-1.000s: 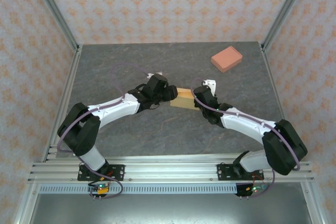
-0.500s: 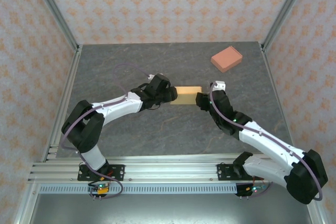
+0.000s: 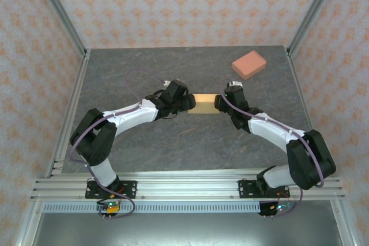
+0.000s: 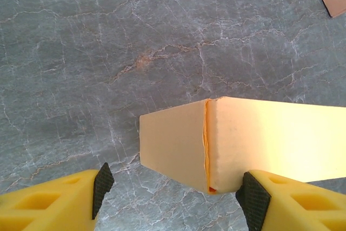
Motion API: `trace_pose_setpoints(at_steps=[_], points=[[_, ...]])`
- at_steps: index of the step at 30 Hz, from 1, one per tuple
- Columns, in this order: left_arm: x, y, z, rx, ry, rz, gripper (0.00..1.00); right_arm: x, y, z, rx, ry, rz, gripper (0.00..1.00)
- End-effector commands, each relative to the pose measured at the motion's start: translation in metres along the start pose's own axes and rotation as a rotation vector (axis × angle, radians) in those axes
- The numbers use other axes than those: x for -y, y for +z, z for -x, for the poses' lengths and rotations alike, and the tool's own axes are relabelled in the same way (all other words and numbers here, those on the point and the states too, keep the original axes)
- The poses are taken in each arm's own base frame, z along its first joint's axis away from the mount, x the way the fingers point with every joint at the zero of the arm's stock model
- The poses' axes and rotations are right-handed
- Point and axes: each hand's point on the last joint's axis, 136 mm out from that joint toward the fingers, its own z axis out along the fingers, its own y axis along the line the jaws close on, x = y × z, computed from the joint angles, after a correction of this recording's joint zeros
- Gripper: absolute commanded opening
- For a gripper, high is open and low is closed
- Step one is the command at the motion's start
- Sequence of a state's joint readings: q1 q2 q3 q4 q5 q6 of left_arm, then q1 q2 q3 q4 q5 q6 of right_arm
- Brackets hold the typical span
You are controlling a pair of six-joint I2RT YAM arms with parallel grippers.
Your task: Fold the paper box
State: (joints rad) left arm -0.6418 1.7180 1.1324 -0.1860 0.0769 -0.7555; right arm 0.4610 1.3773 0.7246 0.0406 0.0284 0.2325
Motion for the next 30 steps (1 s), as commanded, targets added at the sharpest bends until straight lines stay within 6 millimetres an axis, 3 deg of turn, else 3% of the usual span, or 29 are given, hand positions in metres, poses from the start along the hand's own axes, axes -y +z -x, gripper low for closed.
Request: trace_pose_setpoints(at_steps=[1,8,13,16,21,26,30], points=[[-0.047,0.016,-0.036,-0.130,0.002,0.152,0.70,0.011,-0.001,-0.027,-0.075,-0.006,-0.012,0.58],[-0.049,0.014,-0.036,-0.127,0.001,0.155,0.70,-0.016,-0.048,0.051,0.111,0.033,0.093,0.61],[-0.052,-0.006,-0.026,-0.062,0.094,0.148,0.71,-0.027,-0.069,0.069,0.134,0.186,0.164,0.62],[-0.043,-0.015,-0.029,-0.070,0.232,0.117,0.73,-0.017,-0.076,0.060,0.083,0.456,0.135,0.62],[-0.035,-0.017,-0.060,-0.167,0.374,0.101,0.78,0.000,-0.082,0.006,-0.122,0.886,0.027,0.61],[-0.012,-0.036,-0.066,-0.149,0.367,-0.012,0.80,-0.010,-0.081,-0.021,-0.240,1.092,0.057,0.63],[-0.005,-0.058,-0.057,-0.113,0.297,-0.055,0.83,-0.012,-0.082,-0.032,-0.317,1.080,0.016,0.67]])
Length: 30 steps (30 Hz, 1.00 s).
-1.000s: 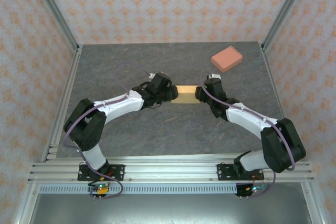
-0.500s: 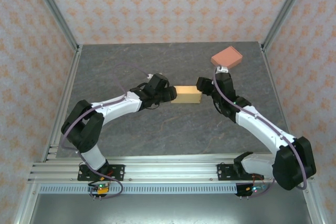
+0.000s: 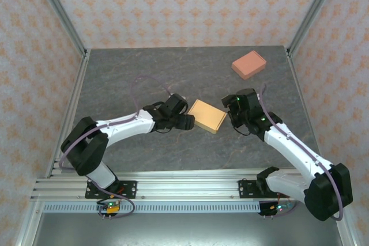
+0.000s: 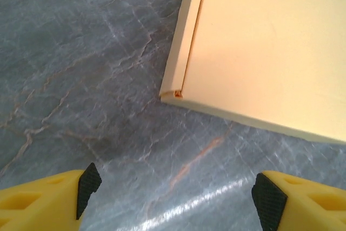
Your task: Fold the paper box
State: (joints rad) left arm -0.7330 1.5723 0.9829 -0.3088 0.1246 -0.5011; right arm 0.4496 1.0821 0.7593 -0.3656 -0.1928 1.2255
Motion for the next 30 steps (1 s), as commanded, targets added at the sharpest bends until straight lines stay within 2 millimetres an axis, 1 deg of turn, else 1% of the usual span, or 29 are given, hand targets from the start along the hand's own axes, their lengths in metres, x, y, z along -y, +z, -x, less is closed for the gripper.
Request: trace_pose_setpoints(at_steps=[1,3,5,6,8,9,12,16,19,20,22,24,26,27,30], points=[[0.006,-0.033,0.015,0.072,-0.037,-0.051,0.84,0.018,-0.001,-0.009,-0.053,0.094,-0.109,0.68],[0.000,-0.041,0.021,0.109,-0.079,-0.034,0.87,0.032,0.002,-0.012,-0.064,0.086,-0.176,0.71],[-0.007,-0.041,0.025,0.119,-0.089,-0.020,0.89,0.041,0.012,-0.019,-0.100,0.100,-0.192,0.72],[-0.011,-0.039,0.027,0.115,-0.100,-0.010,0.89,0.043,0.018,-0.023,-0.120,0.107,-0.184,0.72],[-0.027,-0.032,0.029,0.089,-0.151,0.025,0.89,0.042,0.035,-0.030,-0.159,0.090,-0.155,0.74],[-0.031,-0.029,0.029,0.080,-0.174,0.029,0.89,0.039,0.042,-0.030,-0.167,0.064,-0.139,0.75],[-0.054,-0.027,0.031,0.095,-0.260,0.056,0.89,0.033,0.063,-0.029,-0.173,-0.059,-0.138,0.75],[-0.088,-0.030,0.027,0.097,-0.342,0.127,0.90,0.011,0.089,-0.023,-0.153,-0.209,-0.073,0.69],[-0.112,-0.032,0.018,0.095,-0.411,0.168,0.90,-0.021,0.108,-0.015,-0.121,-0.374,-0.015,0.63],[-0.120,-0.035,0.016,0.104,-0.436,0.185,0.90,-0.034,0.113,-0.013,-0.113,-0.432,0.003,0.63],[-0.135,-0.044,0.012,0.129,-0.459,0.227,0.91,-0.054,0.125,-0.010,-0.101,-0.523,0.026,0.62],[-0.146,-0.054,0.010,0.163,-0.463,0.267,0.93,-0.067,0.136,-0.006,-0.087,-0.578,0.040,0.63],[-0.151,-0.066,0.011,0.201,-0.449,0.281,0.94,-0.077,0.141,-0.008,-0.099,-0.608,0.061,0.64],[-0.154,-0.071,0.011,0.214,-0.442,0.295,0.95,-0.080,0.140,-0.009,-0.101,-0.616,0.070,0.64],[-0.163,-0.089,0.012,0.240,-0.422,0.350,1.00,-0.079,0.128,-0.008,-0.090,-0.705,0.071,0.66]])
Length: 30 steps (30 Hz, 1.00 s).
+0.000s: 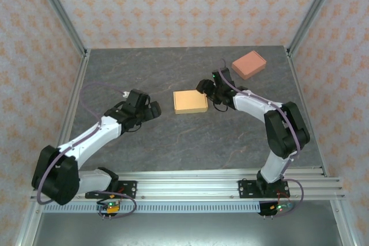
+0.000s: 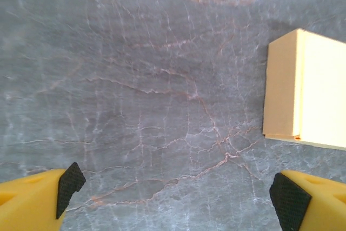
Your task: Fold the paper box
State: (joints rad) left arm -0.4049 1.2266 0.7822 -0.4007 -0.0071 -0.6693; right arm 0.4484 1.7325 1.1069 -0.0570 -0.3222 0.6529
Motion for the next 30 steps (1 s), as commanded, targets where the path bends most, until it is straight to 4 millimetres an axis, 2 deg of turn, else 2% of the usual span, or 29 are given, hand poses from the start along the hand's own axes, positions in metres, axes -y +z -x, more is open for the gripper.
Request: trace_pose_setpoints(at_steps=[1,5,7,9,11,13,18,21,23,26,30], points=[[-0.024,-0.015,0.011,0.060,0.028,0.104,1.00,0.003,-0.017,0.004,0.024,-0.195,-0.027,0.67],[-0.033,-0.026,0.018,0.076,0.026,0.141,1.00,0.029,-0.051,-0.012,0.008,-0.428,-0.243,0.67],[-0.040,-0.029,0.020,0.077,0.024,0.172,1.00,0.025,-0.059,-0.037,-0.044,-0.442,-0.264,0.68],[-0.046,-0.031,0.021,0.074,0.020,0.195,1.00,0.016,-0.061,-0.065,-0.074,-0.345,-0.256,0.70],[-0.051,-0.031,0.022,0.064,0.008,0.209,1.00,0.004,-0.056,-0.088,-0.103,-0.262,-0.240,0.71],[-0.055,-0.031,0.021,0.050,-0.013,0.211,1.00,-0.001,-0.050,-0.096,-0.110,-0.230,-0.292,0.72],[-0.062,-0.026,0.016,0.011,-0.049,0.185,1.00,0.009,-0.014,-0.117,-0.230,-0.227,-0.437,0.70],[-0.070,-0.027,0.013,0.000,-0.065,0.199,1.00,0.014,-0.005,-0.117,-0.241,-0.243,-0.495,0.69],[-0.073,-0.027,0.012,0.003,-0.070,0.204,1.00,0.008,0.002,-0.113,-0.221,-0.244,-0.475,0.68],[-0.076,-0.025,0.010,0.012,-0.080,0.205,1.00,-0.009,0.015,-0.091,-0.124,-0.264,-0.456,0.68],[-0.073,-0.026,0.011,0.011,-0.064,0.188,1.00,-0.025,0.044,-0.063,0.011,-0.267,-0.418,0.67]])
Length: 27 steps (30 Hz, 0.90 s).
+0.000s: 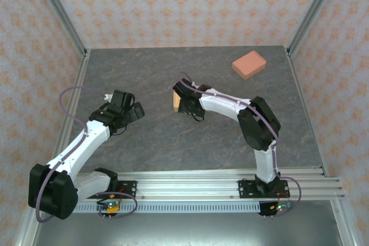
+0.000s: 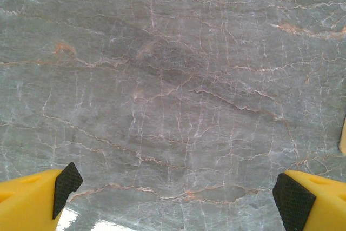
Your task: Fold the paper box
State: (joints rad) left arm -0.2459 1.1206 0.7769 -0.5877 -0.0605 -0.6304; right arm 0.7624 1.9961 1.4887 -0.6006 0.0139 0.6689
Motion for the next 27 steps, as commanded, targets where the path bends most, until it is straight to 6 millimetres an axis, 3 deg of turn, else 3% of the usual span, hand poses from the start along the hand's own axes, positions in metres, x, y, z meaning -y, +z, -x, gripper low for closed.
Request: trace_pose_setpoints(at_steps=[1,7,10,14,17,19,20,25,27], points=[[-0.006,-0.002,0.000,0.004,0.012,0.010,1.00,-0.006,0.013,0.048,0.199,0.032,-0.027,0.66],[-0.018,-0.008,-0.003,0.021,0.016,0.041,1.00,-0.039,0.020,0.104,0.415,-0.067,0.055,0.64],[-0.019,-0.011,-0.005,0.039,0.017,0.019,1.00,-0.035,0.018,0.127,0.484,-0.086,0.043,0.64],[-0.014,-0.019,-0.005,0.066,0.057,-0.047,1.00,-0.025,0.013,0.138,0.432,0.048,0.151,0.66],[-0.022,-0.033,0.005,0.154,0.077,-0.042,1.00,-0.036,-0.014,0.130,0.432,0.028,0.296,0.70],[-0.023,-0.044,0.012,0.222,0.090,-0.065,1.00,-0.038,-0.044,0.123,0.464,-0.027,0.398,0.99],[-0.021,-0.049,0.015,0.250,0.098,-0.086,1.00,-0.034,-0.058,0.121,0.494,-0.043,0.423,0.99],[-0.023,-0.073,0.035,0.387,0.133,-0.100,1.00,0.016,-0.155,0.109,0.733,-0.205,0.416,0.99],[-0.009,-0.084,0.039,0.432,0.224,-0.173,1.00,0.046,-0.189,0.104,0.840,-0.271,0.339,0.99]])
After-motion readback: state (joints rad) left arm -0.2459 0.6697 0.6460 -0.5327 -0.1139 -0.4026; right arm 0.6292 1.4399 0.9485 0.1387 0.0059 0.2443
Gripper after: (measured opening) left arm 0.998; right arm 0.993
